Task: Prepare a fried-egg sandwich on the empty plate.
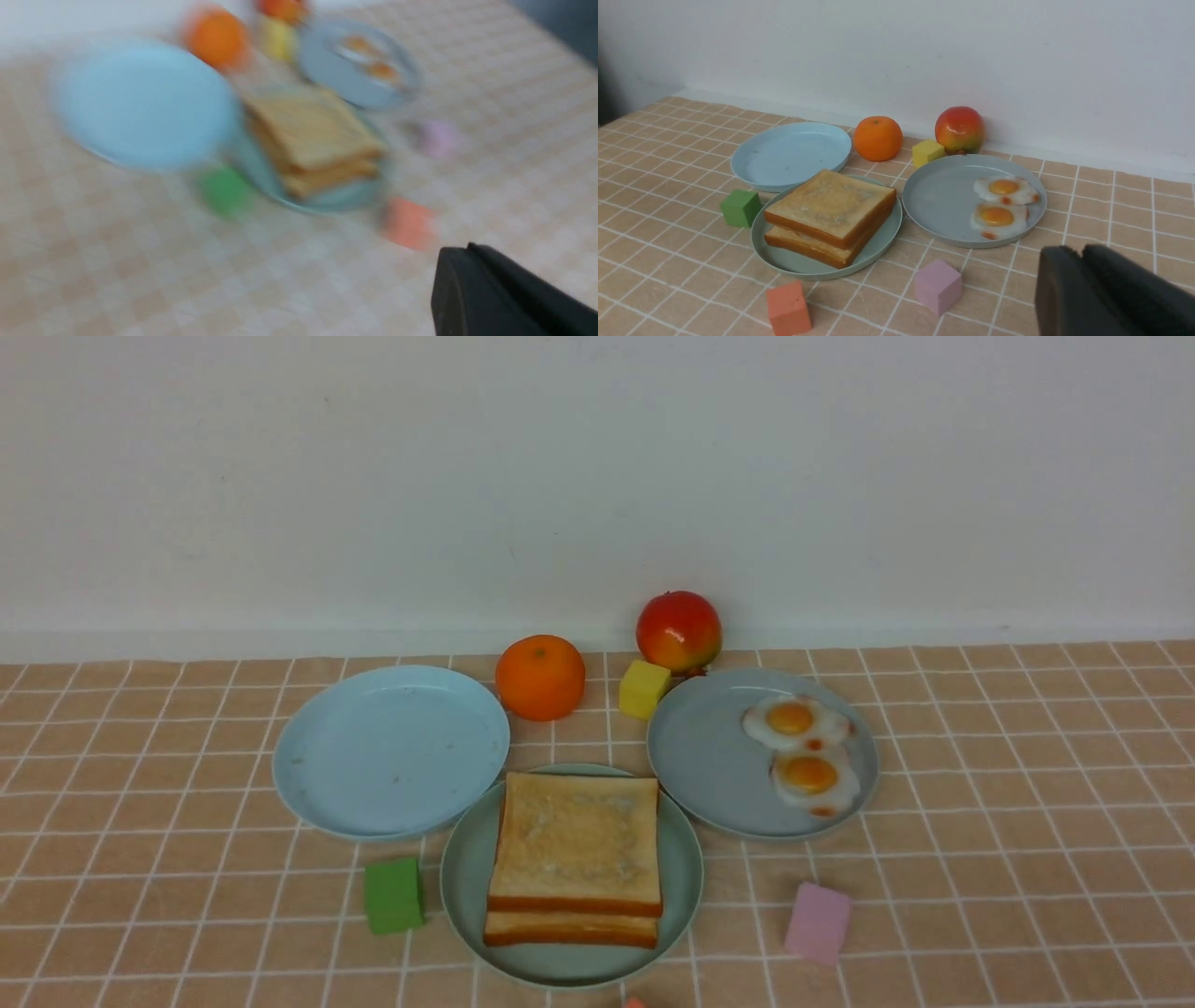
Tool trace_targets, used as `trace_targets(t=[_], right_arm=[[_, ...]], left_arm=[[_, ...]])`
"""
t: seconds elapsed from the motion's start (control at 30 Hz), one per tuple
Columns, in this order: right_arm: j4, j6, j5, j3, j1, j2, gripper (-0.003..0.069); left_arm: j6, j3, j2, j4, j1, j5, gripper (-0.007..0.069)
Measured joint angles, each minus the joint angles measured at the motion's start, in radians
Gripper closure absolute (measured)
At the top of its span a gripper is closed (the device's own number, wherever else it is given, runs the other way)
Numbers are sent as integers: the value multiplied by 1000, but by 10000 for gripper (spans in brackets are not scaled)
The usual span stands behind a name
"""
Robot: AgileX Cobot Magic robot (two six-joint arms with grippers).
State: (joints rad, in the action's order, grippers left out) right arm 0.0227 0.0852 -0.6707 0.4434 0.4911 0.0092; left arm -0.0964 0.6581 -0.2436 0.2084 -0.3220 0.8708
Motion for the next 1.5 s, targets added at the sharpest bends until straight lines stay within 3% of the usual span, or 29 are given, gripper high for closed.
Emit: trace_targets(t=[0.27,0.37,0.47,0.63,0.73,1.5], right_arm=[[0,0,0,0,0,0,572],[0,0,0,0,0,0,567],[0,0,1,0,0,0,564],[1,0,1,0,0,0,561],[3,0,2,0,0,0,557],[3,0,1,-1,0,0,529]], left_arm=[[-74,-224,207,-45,147,-248,638],[0,-368,255,-54,260,-365,638],[96,-488,255,-108,312,-417,638],[240,-662,255,-208,319,-429,638],[268,-681,255,-225,319,-451,637],[279,-686,255,-246,319,-479,624]])
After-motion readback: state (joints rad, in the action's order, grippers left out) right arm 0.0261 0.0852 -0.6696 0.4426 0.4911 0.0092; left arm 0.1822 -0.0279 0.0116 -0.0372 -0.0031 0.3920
